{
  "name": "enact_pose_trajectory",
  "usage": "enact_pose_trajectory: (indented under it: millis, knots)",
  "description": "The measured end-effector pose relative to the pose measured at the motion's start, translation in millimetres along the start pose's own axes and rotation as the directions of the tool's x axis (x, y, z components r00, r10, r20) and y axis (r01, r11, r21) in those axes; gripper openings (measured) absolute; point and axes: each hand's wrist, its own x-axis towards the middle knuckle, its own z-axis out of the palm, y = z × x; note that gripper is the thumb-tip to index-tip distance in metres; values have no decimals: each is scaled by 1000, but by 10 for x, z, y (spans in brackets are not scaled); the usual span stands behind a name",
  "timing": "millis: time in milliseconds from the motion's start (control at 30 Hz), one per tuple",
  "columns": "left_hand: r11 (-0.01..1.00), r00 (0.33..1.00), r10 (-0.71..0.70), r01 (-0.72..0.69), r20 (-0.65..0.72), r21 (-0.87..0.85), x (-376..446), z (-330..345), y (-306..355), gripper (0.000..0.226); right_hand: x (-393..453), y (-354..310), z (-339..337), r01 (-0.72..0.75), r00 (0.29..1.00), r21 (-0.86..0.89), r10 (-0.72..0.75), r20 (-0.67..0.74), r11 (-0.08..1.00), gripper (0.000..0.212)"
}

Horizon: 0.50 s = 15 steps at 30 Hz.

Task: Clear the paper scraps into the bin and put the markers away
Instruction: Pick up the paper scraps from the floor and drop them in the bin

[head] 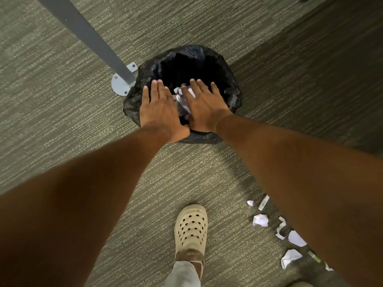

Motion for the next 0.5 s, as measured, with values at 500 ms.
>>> enact_pose_trajectory:
  millis: [500]
  knots:
    - [918,902,336,-378,-271,-119,-783,-87,1242,92,-1872,627,782,-229,911,338,324,-256,913,68]
